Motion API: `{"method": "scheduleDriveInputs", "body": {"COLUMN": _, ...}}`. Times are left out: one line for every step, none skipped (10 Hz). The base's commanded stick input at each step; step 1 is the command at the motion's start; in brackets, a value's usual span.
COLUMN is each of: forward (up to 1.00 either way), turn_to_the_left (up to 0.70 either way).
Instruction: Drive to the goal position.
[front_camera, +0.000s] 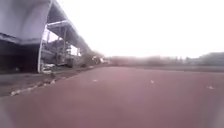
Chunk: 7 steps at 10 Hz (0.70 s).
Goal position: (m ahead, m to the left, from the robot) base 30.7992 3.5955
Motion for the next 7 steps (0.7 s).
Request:
{"method": "scheduleDriveInputs", "body": {"forward": 0.7, "turn_to_the_left": 0.0}}
{"method": "scheduleDriveInputs", "body": {"forward": 0.7, "turn_to_the_left": 0.0}}
{"method": "scheduleDriveInputs", "body": {"forward": 0.7, "turn_to_the_left": 0.0}}
{"method": "scheduleDriveInputs", "body": {"forward": 0.7, "turn_to_the_left": 0.0}}
{"method": "scheduleDriveInputs", "body": {"forward": 0.7, "turn_to_the_left": 0.0}}
{"method": "scheduleDriveInputs", "body": {"forward": 0.7, "turn_to_the_left": 0.0}}
{"method": "scheduleDriveInputs", "body": {"forward": 0.7, "turn_to_the_left": 0.0}}
